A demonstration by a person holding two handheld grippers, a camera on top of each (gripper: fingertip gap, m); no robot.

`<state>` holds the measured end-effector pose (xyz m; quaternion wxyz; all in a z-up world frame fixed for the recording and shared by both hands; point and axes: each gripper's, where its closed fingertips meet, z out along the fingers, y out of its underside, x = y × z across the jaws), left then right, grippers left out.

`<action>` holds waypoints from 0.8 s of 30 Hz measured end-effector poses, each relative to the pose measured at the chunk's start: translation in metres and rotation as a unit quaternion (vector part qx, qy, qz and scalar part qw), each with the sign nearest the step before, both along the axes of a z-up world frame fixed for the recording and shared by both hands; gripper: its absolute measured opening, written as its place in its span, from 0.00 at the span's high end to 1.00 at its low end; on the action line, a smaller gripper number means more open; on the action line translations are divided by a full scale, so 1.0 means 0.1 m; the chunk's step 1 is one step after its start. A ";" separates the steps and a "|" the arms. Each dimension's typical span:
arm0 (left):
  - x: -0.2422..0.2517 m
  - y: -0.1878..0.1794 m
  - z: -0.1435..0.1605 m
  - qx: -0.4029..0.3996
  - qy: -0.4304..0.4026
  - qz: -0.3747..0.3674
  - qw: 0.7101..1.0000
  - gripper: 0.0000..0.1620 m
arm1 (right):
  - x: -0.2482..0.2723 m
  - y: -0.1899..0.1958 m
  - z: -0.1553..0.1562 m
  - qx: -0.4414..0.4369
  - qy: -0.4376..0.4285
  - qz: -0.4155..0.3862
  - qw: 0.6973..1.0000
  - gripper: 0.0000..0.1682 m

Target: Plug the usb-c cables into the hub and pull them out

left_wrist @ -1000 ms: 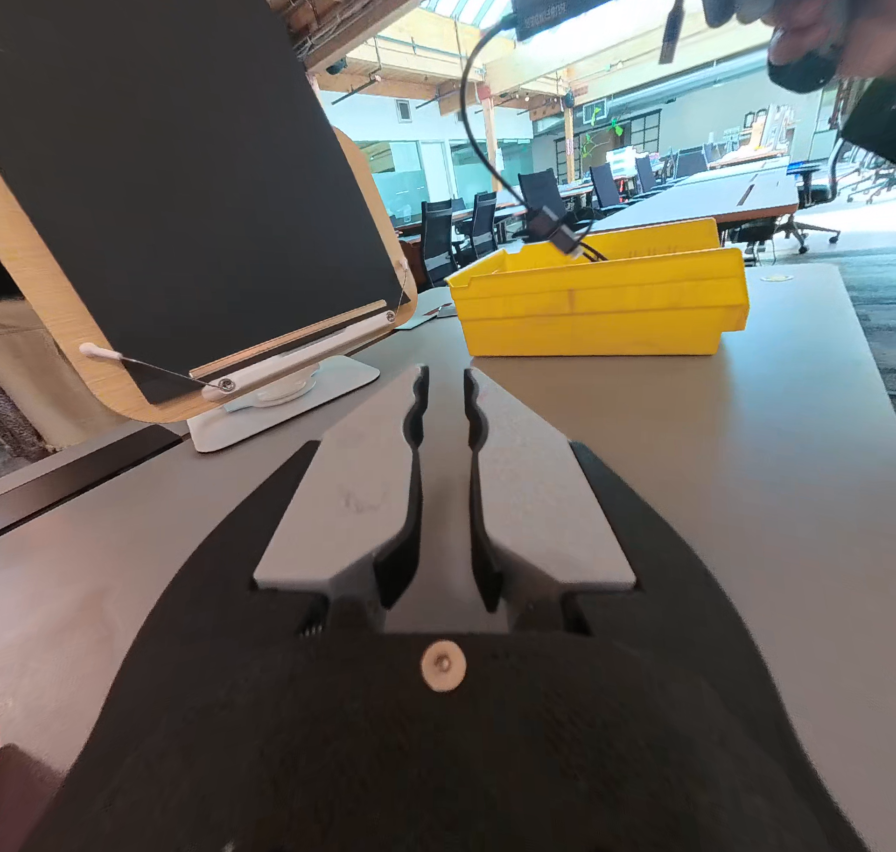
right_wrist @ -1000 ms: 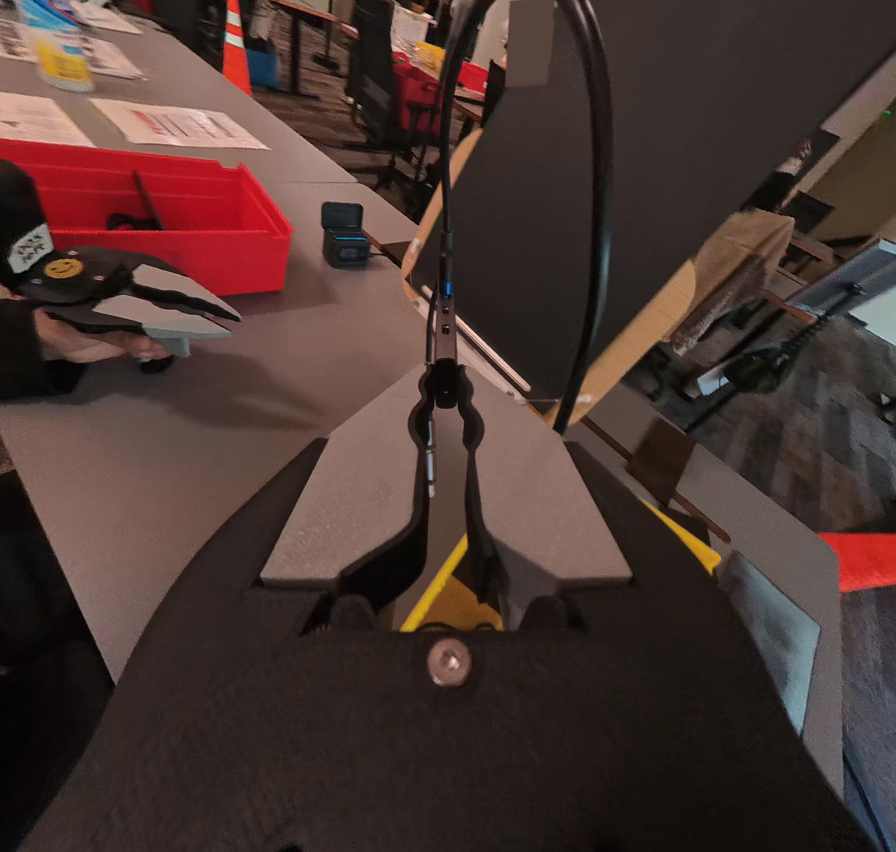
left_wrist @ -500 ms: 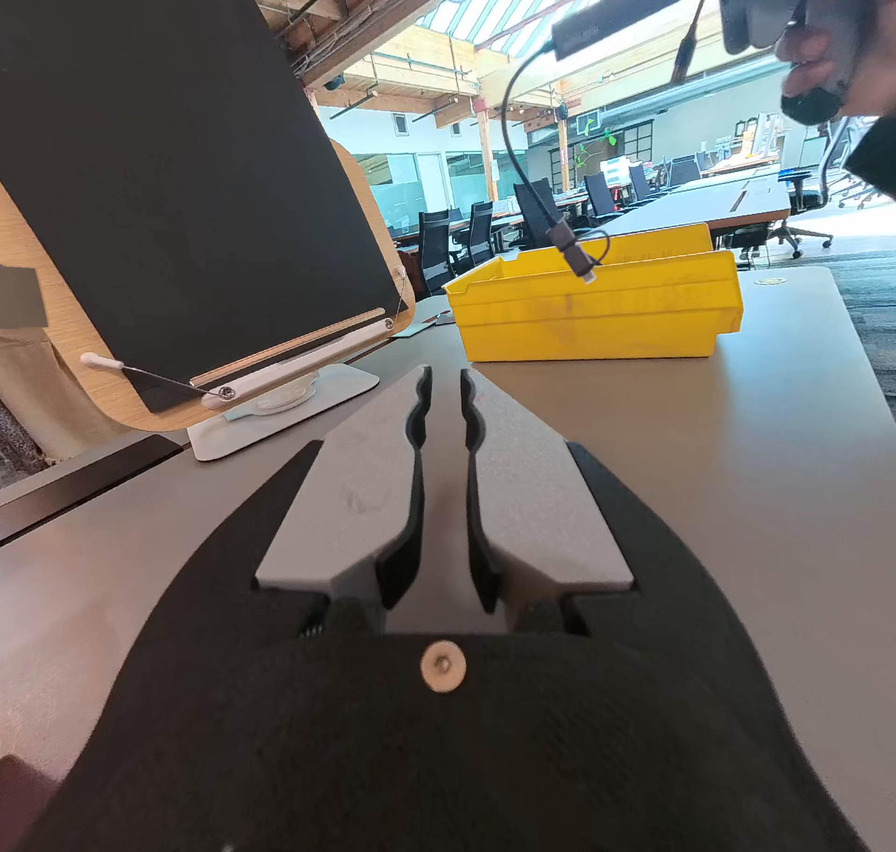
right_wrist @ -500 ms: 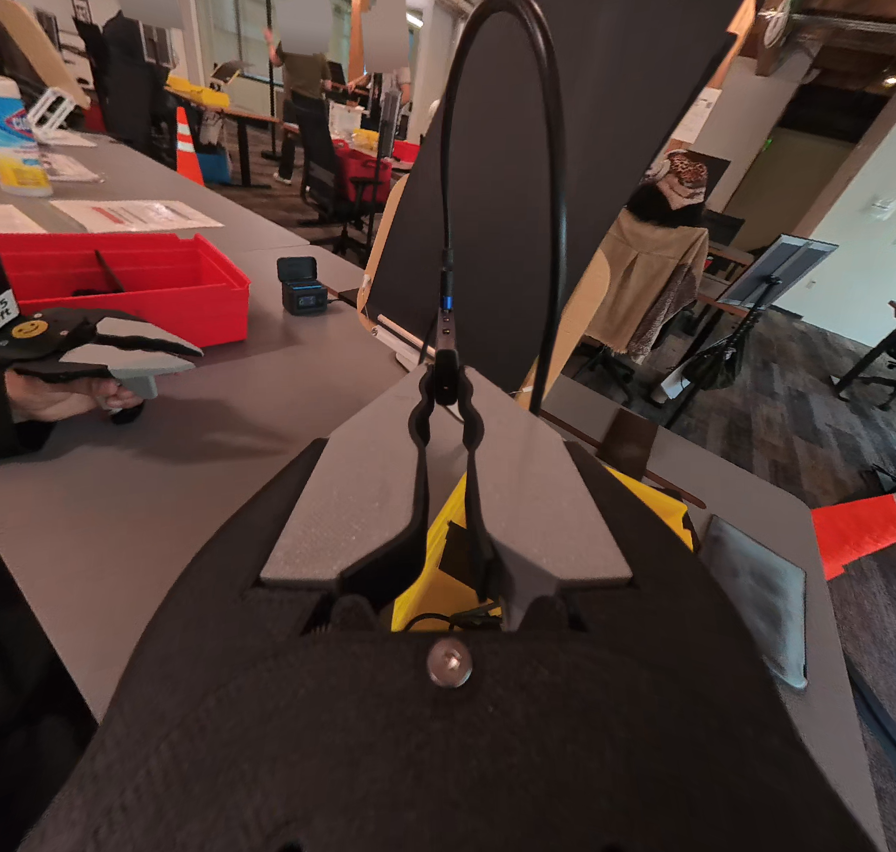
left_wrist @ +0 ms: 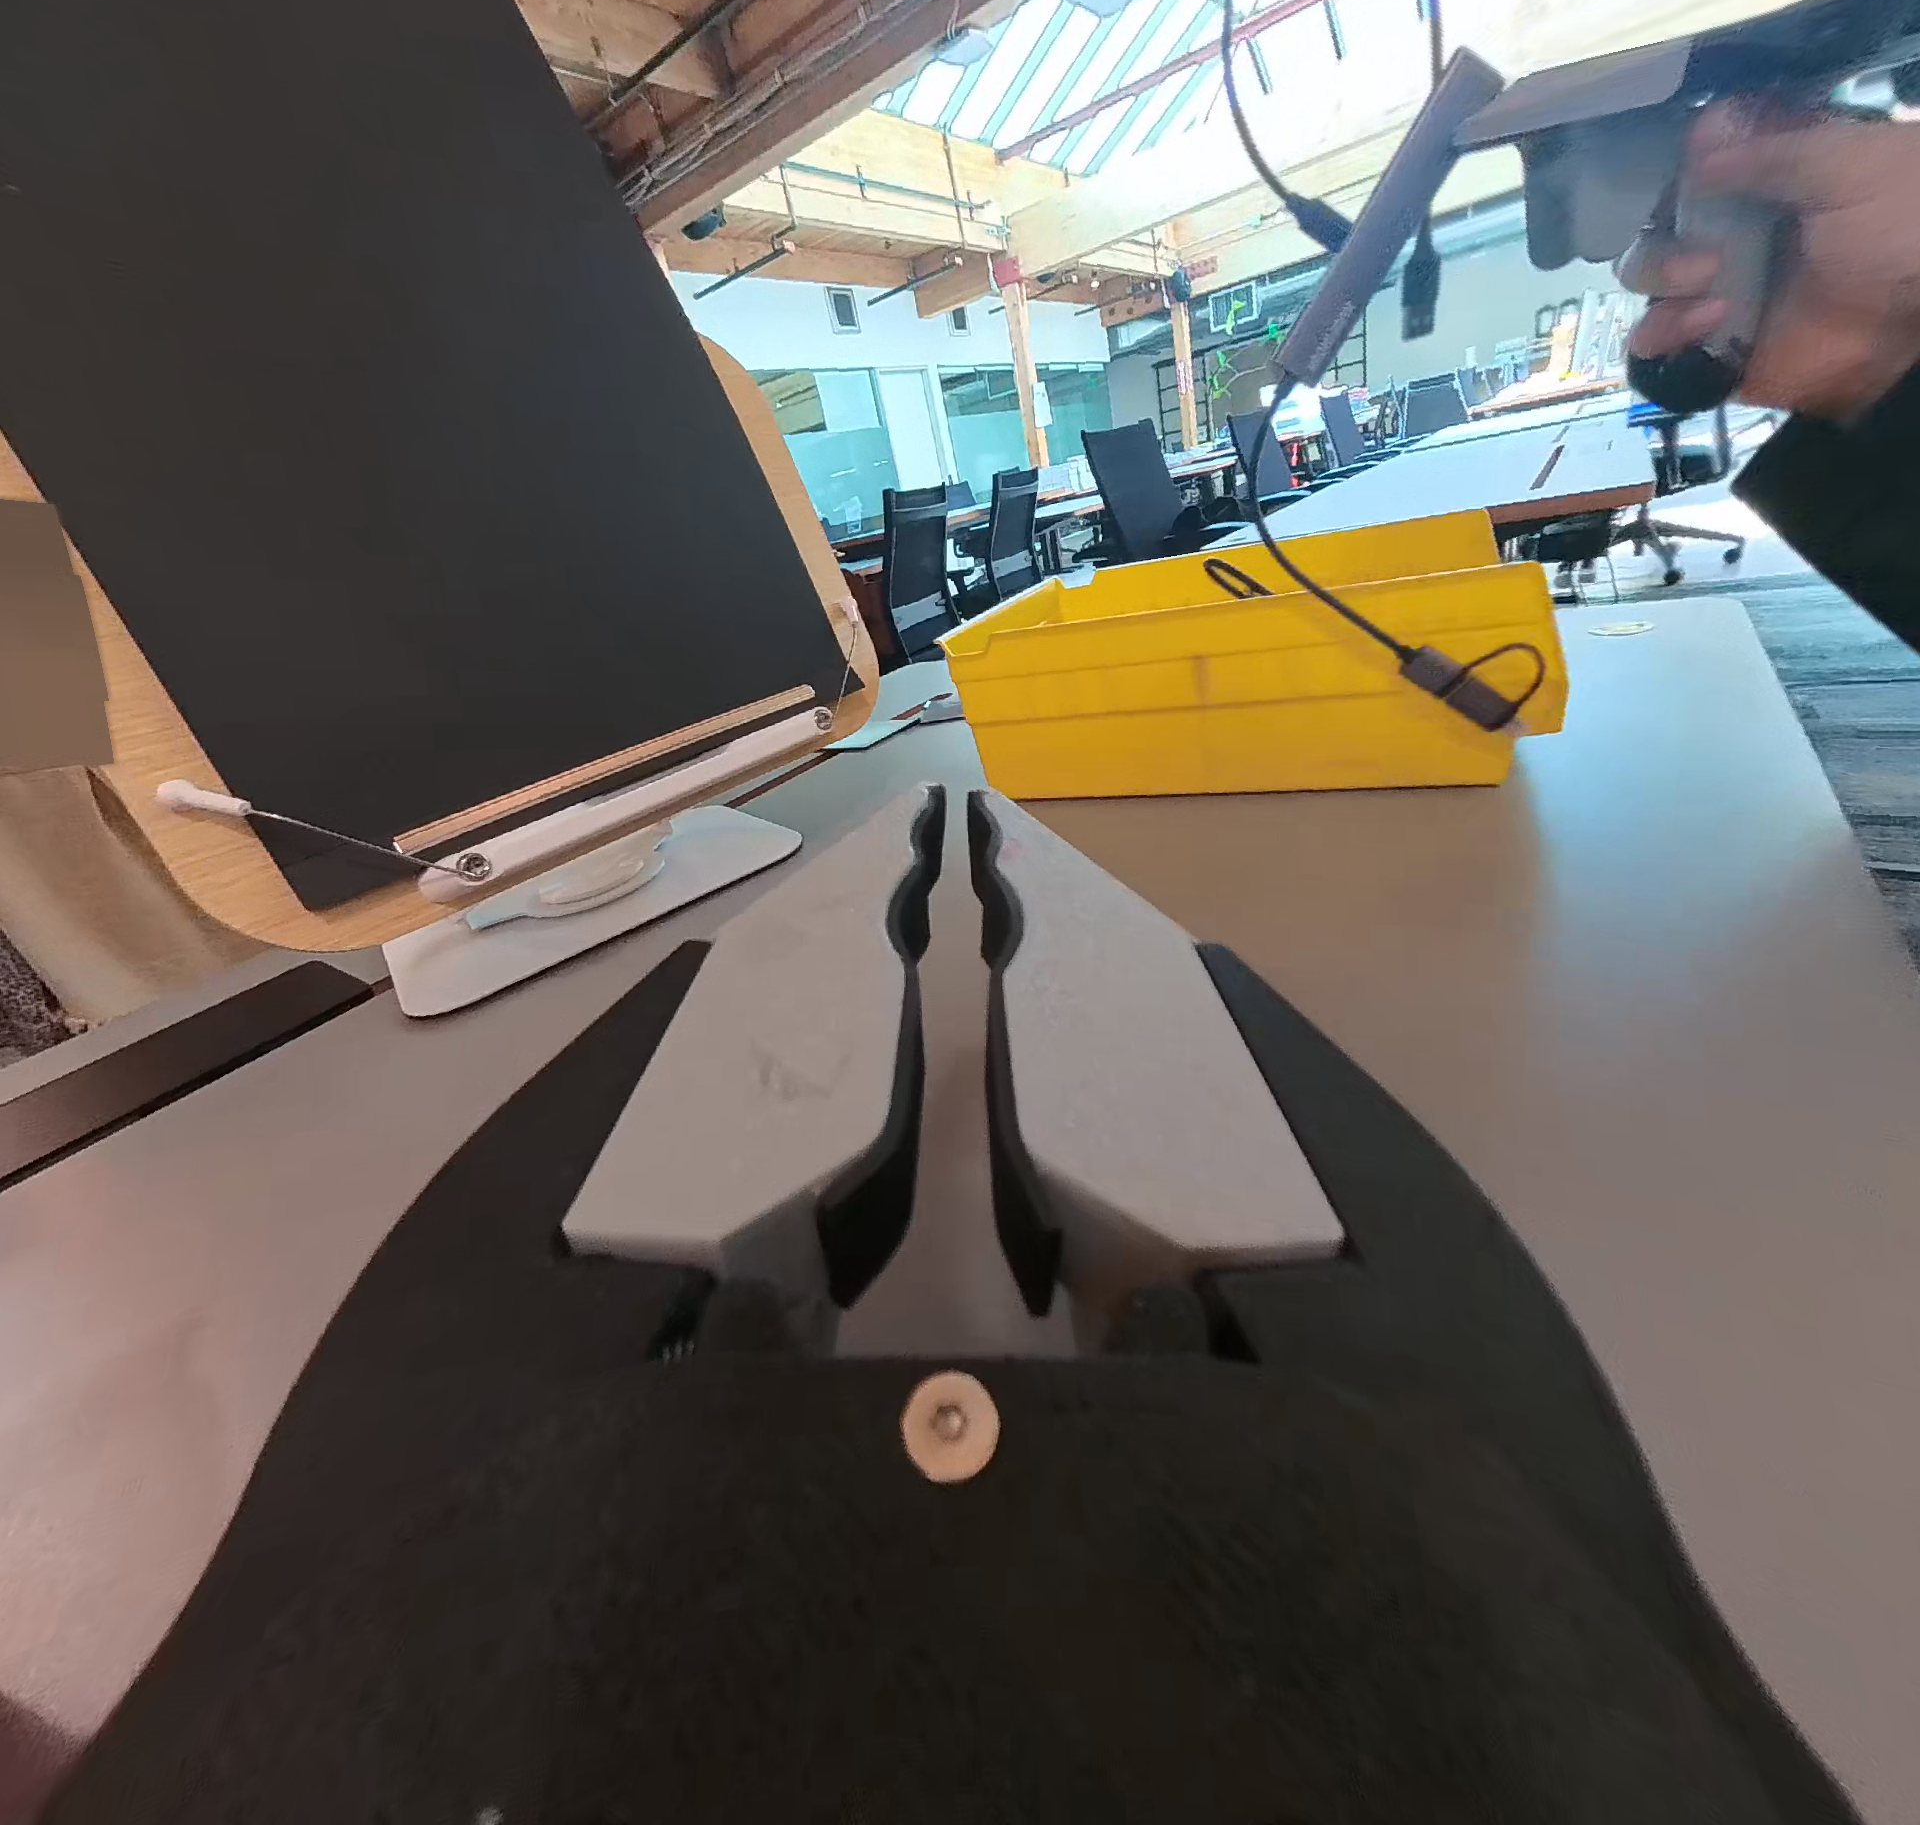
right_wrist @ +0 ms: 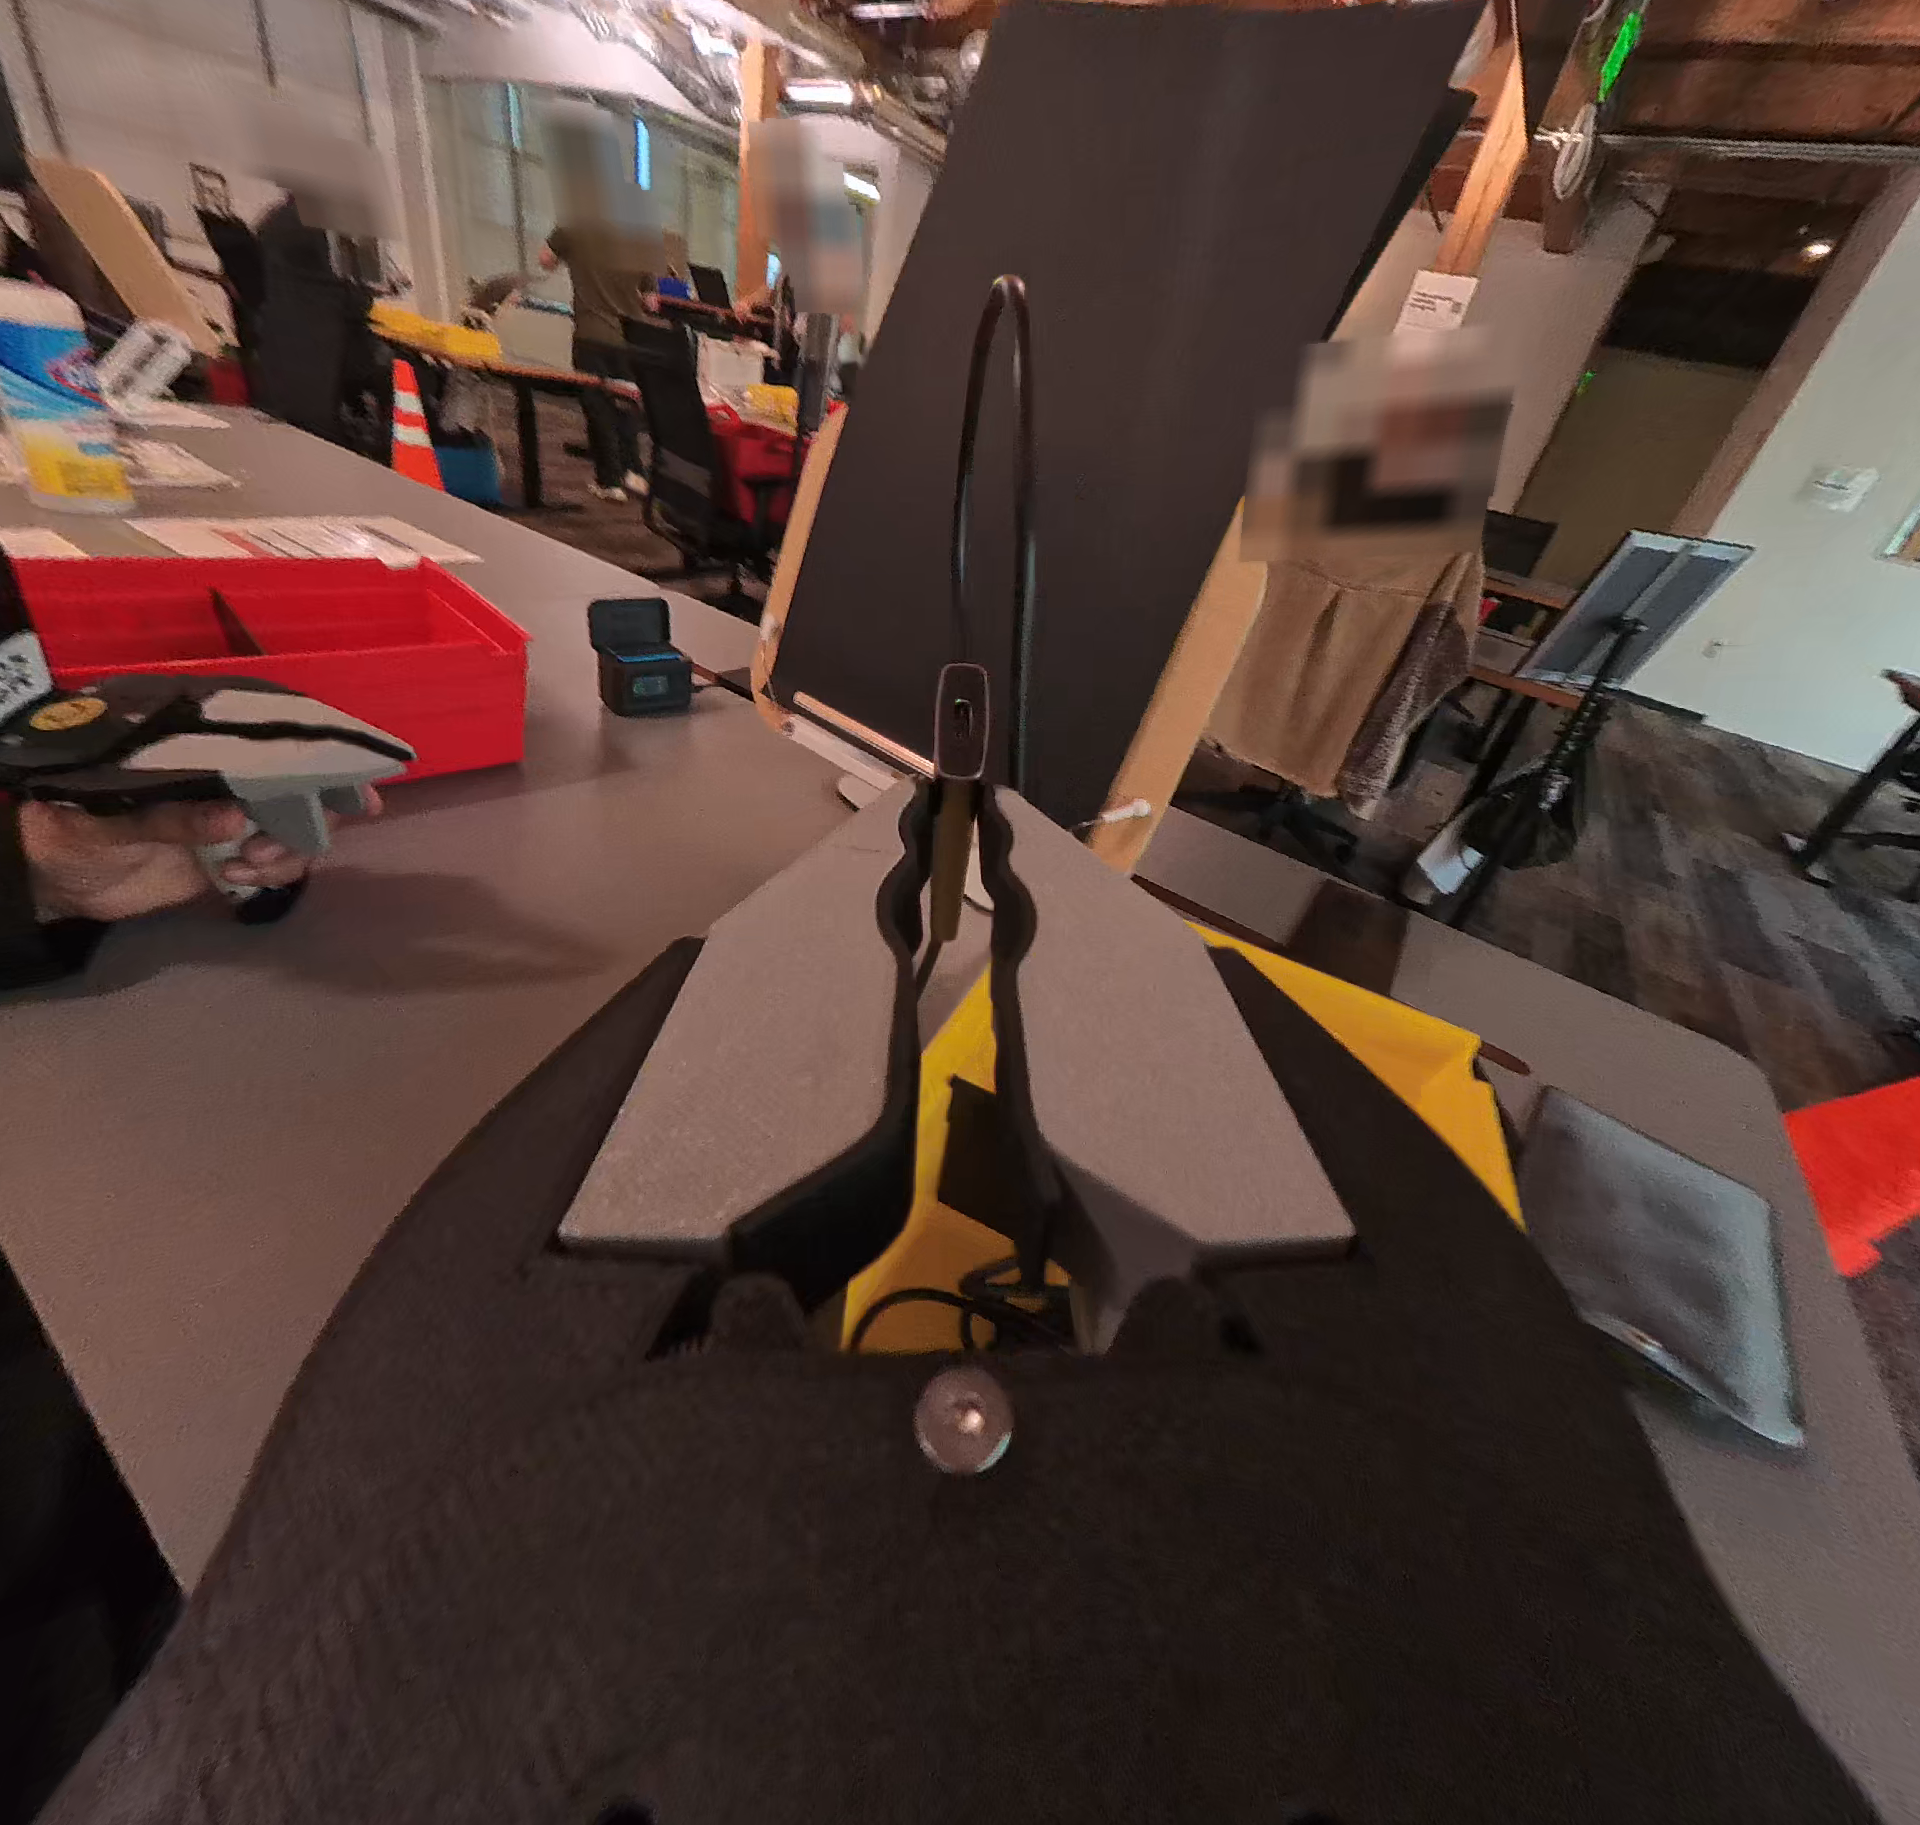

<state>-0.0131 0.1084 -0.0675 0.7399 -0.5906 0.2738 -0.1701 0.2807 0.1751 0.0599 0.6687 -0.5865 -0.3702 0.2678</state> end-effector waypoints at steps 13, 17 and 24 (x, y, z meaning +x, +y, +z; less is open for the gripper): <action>0.16 0.00 -0.04 0.027 0.053 0.009 0.998 1.00 | 0.04 -0.19 0.15 0.013 0.050 0.050 0.997 0.97; 0.15 0.01 -0.05 0.021 0.052 0.012 0.998 1.00 | 0.09 -0.24 0.19 0.014 0.062 0.059 0.996 0.97; 0.15 -0.01 -0.07 0.016 0.064 0.025 0.998 1.00 | 0.14 -0.25 0.20 -0.011 0.110 0.120 0.987 0.97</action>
